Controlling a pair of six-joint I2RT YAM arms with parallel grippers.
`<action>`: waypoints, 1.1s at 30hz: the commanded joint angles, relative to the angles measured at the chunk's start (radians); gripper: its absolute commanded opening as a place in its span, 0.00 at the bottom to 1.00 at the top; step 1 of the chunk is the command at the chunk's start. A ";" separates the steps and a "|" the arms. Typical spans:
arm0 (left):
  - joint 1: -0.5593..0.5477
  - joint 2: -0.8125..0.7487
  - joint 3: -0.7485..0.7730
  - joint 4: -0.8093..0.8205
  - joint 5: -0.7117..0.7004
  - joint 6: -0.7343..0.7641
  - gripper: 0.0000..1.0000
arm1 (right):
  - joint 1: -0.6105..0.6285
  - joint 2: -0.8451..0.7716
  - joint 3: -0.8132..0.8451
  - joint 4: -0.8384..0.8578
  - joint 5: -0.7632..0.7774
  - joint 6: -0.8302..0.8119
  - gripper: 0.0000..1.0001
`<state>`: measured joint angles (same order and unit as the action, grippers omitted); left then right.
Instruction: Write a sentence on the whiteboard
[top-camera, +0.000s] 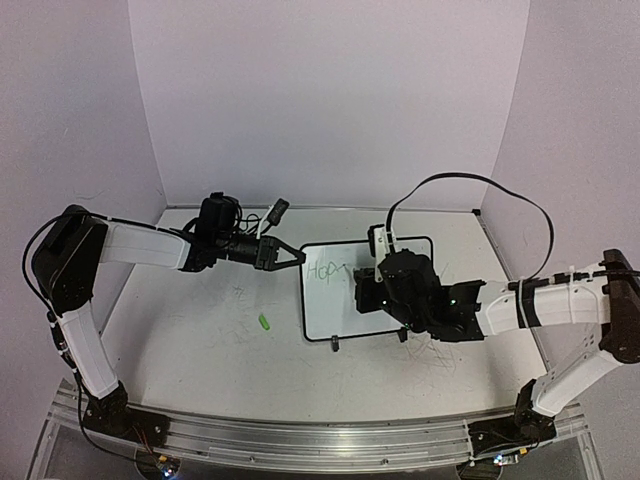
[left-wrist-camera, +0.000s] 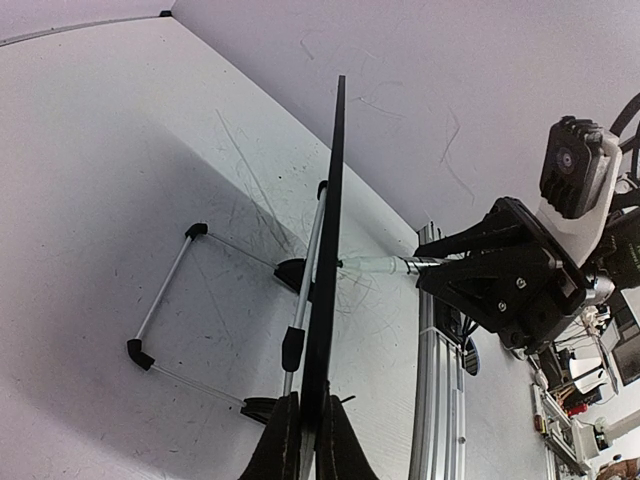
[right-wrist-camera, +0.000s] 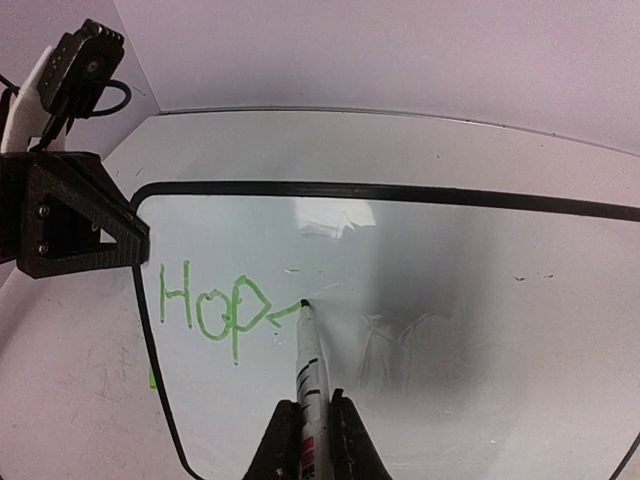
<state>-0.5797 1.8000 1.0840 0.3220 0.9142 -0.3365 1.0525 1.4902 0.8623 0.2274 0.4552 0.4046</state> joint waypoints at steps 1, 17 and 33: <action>-0.008 -0.051 0.000 0.017 0.044 -0.009 0.00 | -0.011 0.013 0.041 0.024 -0.010 -0.032 0.00; -0.009 -0.050 -0.001 0.017 0.044 -0.009 0.00 | -0.007 0.030 0.031 0.027 -0.050 -0.019 0.00; -0.009 -0.053 -0.002 0.017 0.044 -0.009 0.00 | 0.011 0.013 -0.022 -0.004 -0.049 0.035 0.00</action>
<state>-0.5797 1.8000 1.0840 0.3218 0.9146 -0.3363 1.0590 1.5028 0.8569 0.2369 0.3981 0.4190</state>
